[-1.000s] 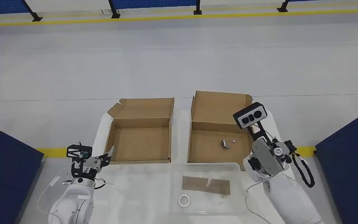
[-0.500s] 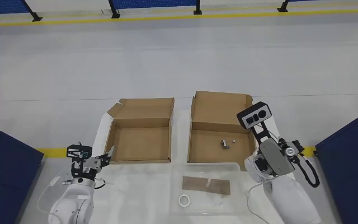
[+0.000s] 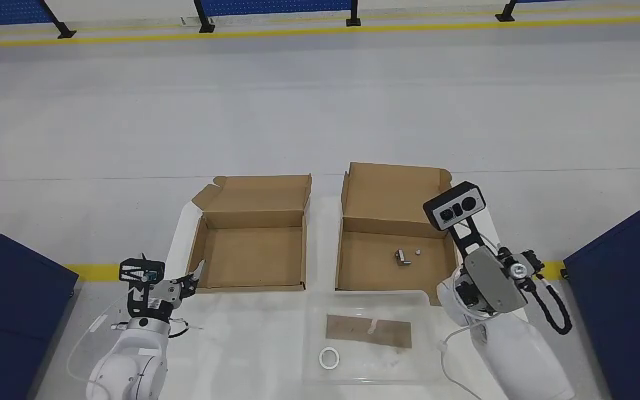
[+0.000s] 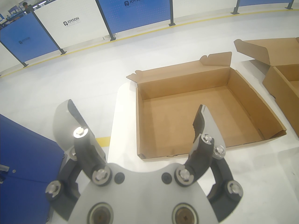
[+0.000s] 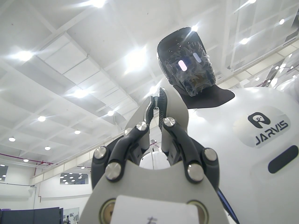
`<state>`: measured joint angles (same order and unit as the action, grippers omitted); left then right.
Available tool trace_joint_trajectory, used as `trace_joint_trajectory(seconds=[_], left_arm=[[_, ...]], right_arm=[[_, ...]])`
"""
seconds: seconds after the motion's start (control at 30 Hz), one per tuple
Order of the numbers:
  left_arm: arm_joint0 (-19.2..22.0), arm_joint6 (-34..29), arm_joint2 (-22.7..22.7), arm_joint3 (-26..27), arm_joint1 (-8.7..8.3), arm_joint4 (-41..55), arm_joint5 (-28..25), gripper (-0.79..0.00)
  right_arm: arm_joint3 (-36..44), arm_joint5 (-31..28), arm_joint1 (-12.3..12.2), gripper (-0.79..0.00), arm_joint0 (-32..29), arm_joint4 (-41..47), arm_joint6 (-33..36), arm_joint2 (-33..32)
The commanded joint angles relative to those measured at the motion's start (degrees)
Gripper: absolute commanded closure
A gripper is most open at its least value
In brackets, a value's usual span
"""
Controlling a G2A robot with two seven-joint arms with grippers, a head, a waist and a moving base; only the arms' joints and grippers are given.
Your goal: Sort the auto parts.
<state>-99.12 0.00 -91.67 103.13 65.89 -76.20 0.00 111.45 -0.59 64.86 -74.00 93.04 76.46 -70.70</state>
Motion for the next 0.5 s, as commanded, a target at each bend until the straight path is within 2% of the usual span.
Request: trace_joint_trajectory(seconds=[0.0, 0.2, 0.33, 0.47], left_arm=[[0.00, 0.00, 0.00, 0.00, 0.00, 0.00, 0.00, -0.785], [0.00, 0.00, 0.00, 0.00, 0.00, 0.00, 0.00, -0.785], [0.00, 0.00, 0.00, 0.00, 0.00, 0.00, 0.00, -0.785], [0.00, 0.00, 0.00, 0.00, 0.00, 0.00, 0.00, -0.785]], right_arm=[[0.69, 0.20, -0.04, 0.000, -0.24, -1.85, -1.62, -0.99], [1.34, 2.19, -0.56, 0.000, -1.64, -8.74, -2.29, -5.83], [-0.03, 2.40, -1.85, 0.000, -2.95, -25.29, 0.53, -12.09], [-4.68, 0.39, -2.03, 0.000, -5.94, -24.34, 3.96, -14.92]])
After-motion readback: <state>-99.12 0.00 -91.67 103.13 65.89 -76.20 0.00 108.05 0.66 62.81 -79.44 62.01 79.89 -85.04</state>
